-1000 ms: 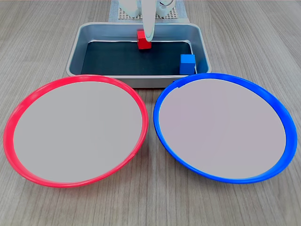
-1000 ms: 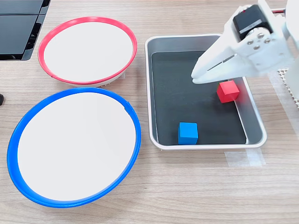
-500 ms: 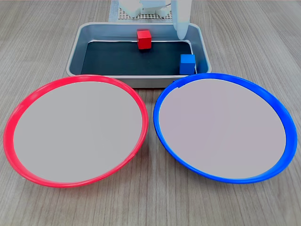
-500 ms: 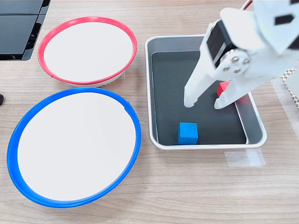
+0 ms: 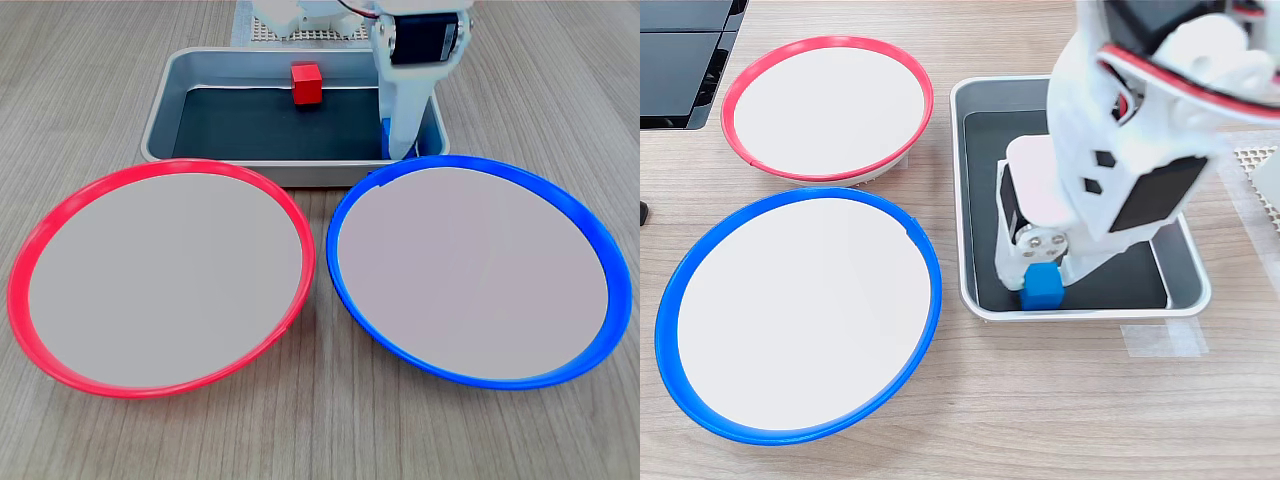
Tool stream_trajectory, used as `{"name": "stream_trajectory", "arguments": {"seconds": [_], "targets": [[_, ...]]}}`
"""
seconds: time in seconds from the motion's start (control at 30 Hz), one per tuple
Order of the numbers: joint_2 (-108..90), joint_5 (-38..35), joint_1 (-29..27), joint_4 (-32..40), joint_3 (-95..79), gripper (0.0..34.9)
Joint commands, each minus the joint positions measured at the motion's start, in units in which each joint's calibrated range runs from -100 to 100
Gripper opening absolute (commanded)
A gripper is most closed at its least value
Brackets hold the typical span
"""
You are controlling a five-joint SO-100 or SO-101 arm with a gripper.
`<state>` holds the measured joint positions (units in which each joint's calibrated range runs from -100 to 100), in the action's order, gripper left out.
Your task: Move two blocks from tray to matching dishes
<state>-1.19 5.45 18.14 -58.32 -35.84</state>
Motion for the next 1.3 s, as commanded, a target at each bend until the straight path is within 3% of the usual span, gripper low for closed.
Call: {"name": "stream_trajectory", "arguments": {"seconds": [0.0, 0.1, 0.23, 0.33, 0.47, 0.63, 0.77, 0.8, 0.83, 0.87, 0.9, 0.97, 1.17, 1.27], "targets": [[0.04, -2.44, 0.45, -3.38, 3.94, 0.9], [-3.11, -5.42, -0.02, -13.86, 10.76, 0.4], [-4.99, -6.79, -3.60, -21.71, 26.60, 0.4], [-2.18, -6.11, -5.39, -17.33, 34.43, 0.4], [4.31, -5.67, -5.01, -4.37, 35.34, 0.4], [12.66, -6.84, -3.41, 6.61, 35.89, 1.7], [16.33, -9.77, -2.66, 9.33, 36.62, 19.2], [15.91, -10.94, -2.75, 8.84, 36.25, 27.4], [14.80, -11.58, -2.75, 8.18, 35.71, 27.4], [12.32, -12.41, -3.04, 6.77, 34.61, 23.2], [10.53, -12.89, -3.22, 5.62, 33.80, 17.0], [6.27, -13.92, -3.79, 2.07, 32.34, 0.4], [-17.02, -28.86, -9.15, -21.87, 16.41, 0.3], [-30.15, -37.22, -15.84, -23.85, -0.25, 0.9]]}}
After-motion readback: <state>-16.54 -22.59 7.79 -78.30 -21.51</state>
